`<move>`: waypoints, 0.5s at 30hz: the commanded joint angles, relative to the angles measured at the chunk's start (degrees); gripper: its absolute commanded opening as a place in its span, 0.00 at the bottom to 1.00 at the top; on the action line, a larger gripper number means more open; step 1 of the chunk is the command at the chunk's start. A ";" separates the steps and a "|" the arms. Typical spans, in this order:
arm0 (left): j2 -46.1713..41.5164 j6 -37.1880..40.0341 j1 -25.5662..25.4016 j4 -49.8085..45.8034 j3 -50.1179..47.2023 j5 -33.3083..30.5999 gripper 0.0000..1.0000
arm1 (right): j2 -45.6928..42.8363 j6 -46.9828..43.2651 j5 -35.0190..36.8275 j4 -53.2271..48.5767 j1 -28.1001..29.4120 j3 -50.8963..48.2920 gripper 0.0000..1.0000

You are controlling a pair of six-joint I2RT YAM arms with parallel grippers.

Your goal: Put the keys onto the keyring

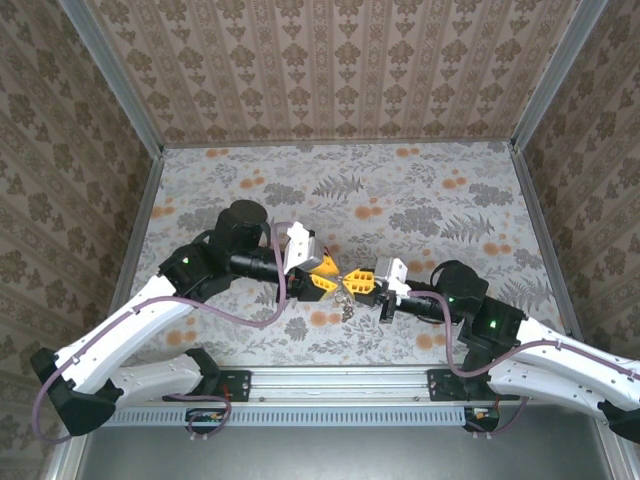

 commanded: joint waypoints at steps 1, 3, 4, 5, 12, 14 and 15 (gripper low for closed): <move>-0.47 4.05 -1.41 -5.60 3.62 -5.64 0.33 | -0.52 -3.03 2.80 -3.72 0.44 3.18 0.00; -0.03 4.89 -1.98 -6.91 4.41 -6.46 0.33 | -0.20 -4.06 3.42 -5.33 0.64 3.78 0.00; 0.06 5.08 -2.12 -7.17 4.61 -6.46 0.33 | 0.12 -4.44 3.84 -6.03 0.80 4.09 0.00; 0.08 5.39 -2.22 -7.30 4.81 -8.54 0.33 | 0.47 -4.88 4.44 -6.67 0.97 4.35 0.00; 2.60 7.79 -4.37 -10.46 6.84 -13.34 0.32 | 2.33 -6.80 6.17 -8.28 2.45 5.65 0.00; 3.06 8.13 -4.83 -10.60 7.09 -14.15 0.32 | 2.91 -7.35 6.23 -8.51 2.81 5.90 0.00; 3.19 8.15 -4.85 -10.52 7.09 -14.24 0.31 | 3.17 -7.58 6.45 -8.65 3.04 6.01 0.00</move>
